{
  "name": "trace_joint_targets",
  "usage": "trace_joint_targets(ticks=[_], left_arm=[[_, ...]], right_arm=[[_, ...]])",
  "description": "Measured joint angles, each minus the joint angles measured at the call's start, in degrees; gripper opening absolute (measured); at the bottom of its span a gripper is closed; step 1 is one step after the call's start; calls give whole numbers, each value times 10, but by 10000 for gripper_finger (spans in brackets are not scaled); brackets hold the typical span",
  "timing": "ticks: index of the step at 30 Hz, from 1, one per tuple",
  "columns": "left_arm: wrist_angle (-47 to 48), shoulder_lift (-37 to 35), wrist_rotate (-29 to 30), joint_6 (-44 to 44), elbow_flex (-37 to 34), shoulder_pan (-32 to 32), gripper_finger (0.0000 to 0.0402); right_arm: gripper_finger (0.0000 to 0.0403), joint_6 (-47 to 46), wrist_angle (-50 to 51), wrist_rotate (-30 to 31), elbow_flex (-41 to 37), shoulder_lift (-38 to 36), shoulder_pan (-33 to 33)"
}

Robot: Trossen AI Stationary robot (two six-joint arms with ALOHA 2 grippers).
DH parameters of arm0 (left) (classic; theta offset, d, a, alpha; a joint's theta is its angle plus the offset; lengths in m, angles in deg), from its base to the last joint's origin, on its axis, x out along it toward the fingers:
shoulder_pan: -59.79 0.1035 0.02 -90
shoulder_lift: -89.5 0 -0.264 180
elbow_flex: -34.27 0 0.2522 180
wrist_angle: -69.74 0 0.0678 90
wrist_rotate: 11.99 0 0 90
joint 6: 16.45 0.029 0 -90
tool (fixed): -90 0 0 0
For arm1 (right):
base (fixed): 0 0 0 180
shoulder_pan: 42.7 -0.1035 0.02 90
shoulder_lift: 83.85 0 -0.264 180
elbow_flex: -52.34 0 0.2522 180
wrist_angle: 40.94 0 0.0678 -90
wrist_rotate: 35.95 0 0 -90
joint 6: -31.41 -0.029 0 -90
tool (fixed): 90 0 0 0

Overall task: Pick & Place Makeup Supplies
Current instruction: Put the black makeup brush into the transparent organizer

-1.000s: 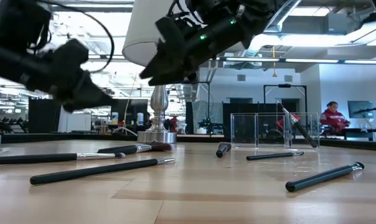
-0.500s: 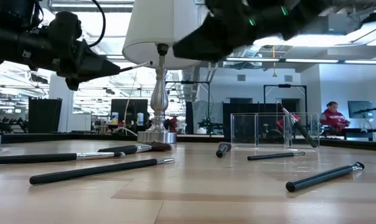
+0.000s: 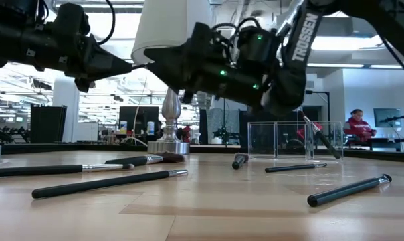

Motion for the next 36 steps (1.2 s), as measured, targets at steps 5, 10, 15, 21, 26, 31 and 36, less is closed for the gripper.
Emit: trace_joint_targets(ticks=[5, 10, 15, 21, 26, 31, 36], left_arm=[[-1, 0, -4, 0, 0, 0, 13], [-2, 0, -12, 0, 0, 0, 14], [3, 0, -14, 0, -1, 0, 13], [-6, 0, -16, 5, 0, -1, 13], [-13, 0, -34, 6, 0, -1, 15], [-13, 0, -36, 7, 0, -1, 13], [-13, 0, -34, 7, 0, -1, 15]], right_arm=[[194, 4, 20, -3, 22, -3, 3], [183, 5, 26, -27, 26, -9, 8], [159, -1, 59, -36, 26, -11, 7], [145, -28, 96, -67, 26, -11, 1], [156, -28, 122, -54, 26, -11, 4], [177, -29, 62, -40, 26, -11, 14], [194, -29, 30, -47, 26, -11, 16]])
